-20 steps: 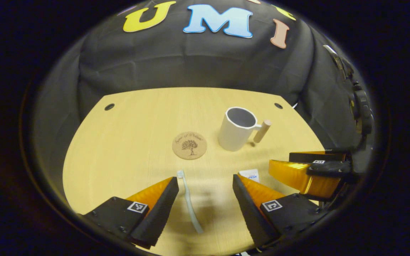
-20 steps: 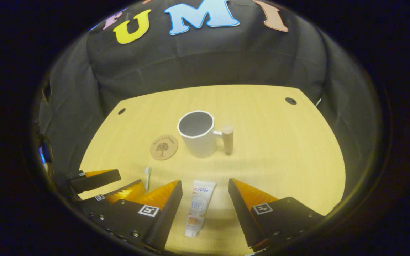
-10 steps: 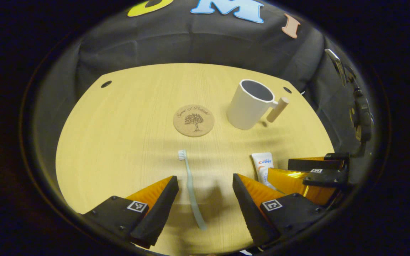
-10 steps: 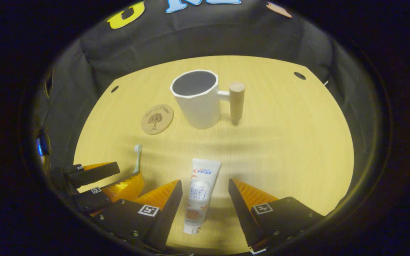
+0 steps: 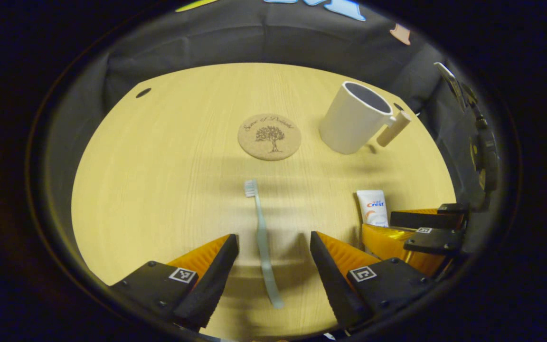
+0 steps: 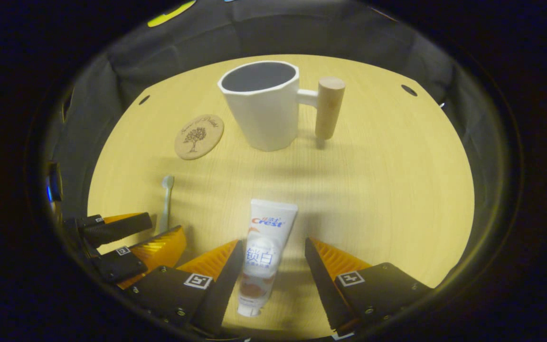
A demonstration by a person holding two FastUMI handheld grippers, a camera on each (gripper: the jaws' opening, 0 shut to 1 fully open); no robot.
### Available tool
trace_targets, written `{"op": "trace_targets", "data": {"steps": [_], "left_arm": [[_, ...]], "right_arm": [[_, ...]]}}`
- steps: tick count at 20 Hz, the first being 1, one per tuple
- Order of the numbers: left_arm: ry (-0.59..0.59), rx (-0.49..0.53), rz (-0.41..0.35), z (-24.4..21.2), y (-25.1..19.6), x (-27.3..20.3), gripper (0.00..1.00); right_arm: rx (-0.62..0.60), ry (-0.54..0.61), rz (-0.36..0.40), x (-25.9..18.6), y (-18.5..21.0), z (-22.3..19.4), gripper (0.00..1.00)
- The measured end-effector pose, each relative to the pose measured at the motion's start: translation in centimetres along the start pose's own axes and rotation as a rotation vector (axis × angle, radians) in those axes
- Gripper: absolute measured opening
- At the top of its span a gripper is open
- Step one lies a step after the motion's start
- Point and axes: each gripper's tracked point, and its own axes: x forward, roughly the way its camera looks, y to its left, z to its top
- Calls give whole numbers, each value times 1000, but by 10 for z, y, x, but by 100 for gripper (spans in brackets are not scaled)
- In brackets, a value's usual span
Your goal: Put the toothbrush and toothpaste on the desktop into the cup, then pick up the cup and place it on the coaster on the desktop.
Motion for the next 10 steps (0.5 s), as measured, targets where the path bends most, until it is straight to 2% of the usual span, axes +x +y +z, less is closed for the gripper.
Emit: {"op": "trace_targets", "data": {"steps": [3,5,6,7,8,9,10], "left_arm": [[15,0,29,-2,9,1,100],[26,24,78,-4,18,2,98],[28,44,94,-4,22,3,88],[21,57,92,-1,21,5,83],[20,61,95,-2,17,3,80],[22,55,96,-1,16,2,80],[12,54,98,-1,16,4,80]], "right_arm": [[6,8,-10,3,1,3,80],[3,22,-27,3,-4,3,79],[3,30,-31,4,-4,2,77],[0,38,-38,3,-4,2,78],[-13,34,-58,6,-7,1,78],[-27,44,-62,4,-8,-2,72],[-42,44,-64,5,-9,-2,70]]}}
